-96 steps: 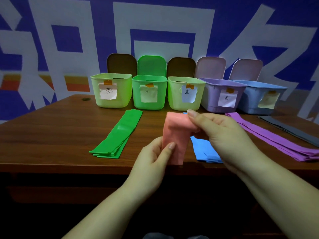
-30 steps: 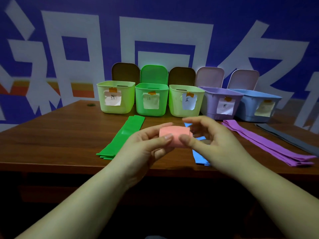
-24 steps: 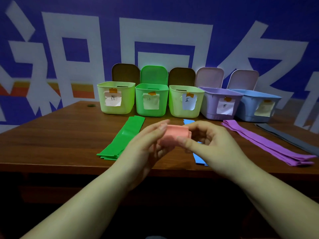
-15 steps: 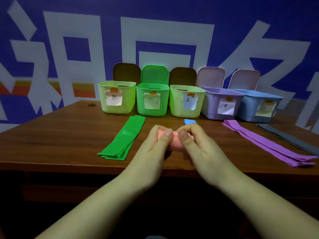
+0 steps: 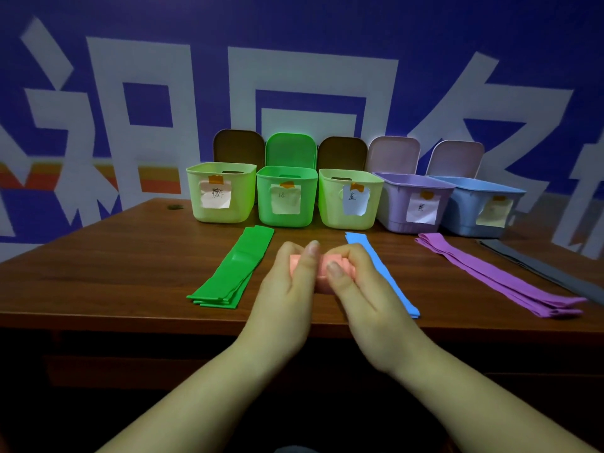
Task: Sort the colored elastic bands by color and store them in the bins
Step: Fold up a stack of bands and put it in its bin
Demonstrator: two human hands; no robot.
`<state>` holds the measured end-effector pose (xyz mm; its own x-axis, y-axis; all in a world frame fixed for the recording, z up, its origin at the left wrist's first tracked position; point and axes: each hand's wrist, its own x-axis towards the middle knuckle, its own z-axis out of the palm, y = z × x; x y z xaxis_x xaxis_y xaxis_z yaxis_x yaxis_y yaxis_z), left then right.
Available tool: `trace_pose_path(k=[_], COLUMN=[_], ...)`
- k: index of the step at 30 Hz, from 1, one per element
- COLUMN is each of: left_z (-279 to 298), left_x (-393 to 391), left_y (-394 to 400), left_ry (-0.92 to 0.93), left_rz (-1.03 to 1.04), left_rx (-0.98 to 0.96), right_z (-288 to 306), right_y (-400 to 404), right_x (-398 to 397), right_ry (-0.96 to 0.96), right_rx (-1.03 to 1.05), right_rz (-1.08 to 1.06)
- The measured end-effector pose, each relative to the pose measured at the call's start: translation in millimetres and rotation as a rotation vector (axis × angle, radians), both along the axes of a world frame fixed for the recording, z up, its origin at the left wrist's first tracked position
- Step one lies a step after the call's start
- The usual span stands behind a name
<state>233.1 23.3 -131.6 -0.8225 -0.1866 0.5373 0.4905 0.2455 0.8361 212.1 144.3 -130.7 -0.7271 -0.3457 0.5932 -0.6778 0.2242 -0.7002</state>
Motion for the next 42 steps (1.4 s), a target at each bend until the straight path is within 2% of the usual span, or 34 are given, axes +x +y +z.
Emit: trace_pose_path(k=[2,4,8,10,12,14,17,21,27,31,34,37,42], left_z=[-0.2,-0.1,5.5,12.6,24.7,32.5,37.8,45.6,58.5,68.9,81.4,91.4,100.6], left_x=[3.8,8.6,13.8,12.3,10.6,6.5,-0.1,-12.6,-37.6,-61.9,-84.6,-110.8,-160.8], left_y=[3.4,5.6,7.8,14.4,23.3,28.9,32.5,33.7,31.4,27.8,27.1,19.1,-1.1], left_ry=[0.092,0.153,0.175,0.111,-0.059,-0.169,-0.041,0.191,0.322,0.169,-0.093,-0.318,-0.476], left_rz=[0.09,0.18,0.208,0.158,0.034,-0.049,-0.027,0.101,0.145,-0.024,-0.156,-0.384,-0.494], left_rx=[-0.16,-0.296,-0.361,-0.286,-0.12,-0.035,-0.052,-0.142,-0.174,-0.029,0.153,0.321,0.486], right_z=[7.0,15.6,26.3,26.8,23.3,18.5,18.6,33.4,48.5,55.9,65.8,74.9,78.7], right_y=[-3.7,-5.7,-7.4,-6.0,-3.9,0.0,3.4,0.3,-4.0,-1.7,4.6,13.0,24.5], right_x=[4.0,5.8,10.5,10.5,10.0,8.6,4.1,-4.3,-27.7,-53.7,-79.3,-108.4,-159.4], right_ry=[-0.133,-0.282,-0.399,-0.287,-0.083,0.051,0.156,0.169,0.194,0.157,0.133,0.12,0.073], right_rx=[-0.141,-0.17,-0.221,-0.274,-0.25,-0.236,-0.256,-0.35,-0.417,-0.338,-0.266,-0.177,0.005], right_rz=[-0.05,-0.114,-0.105,-0.173,-0.271,-0.327,-0.373,-0.354,-0.294,-0.229,-0.165,-0.104,-0.042])
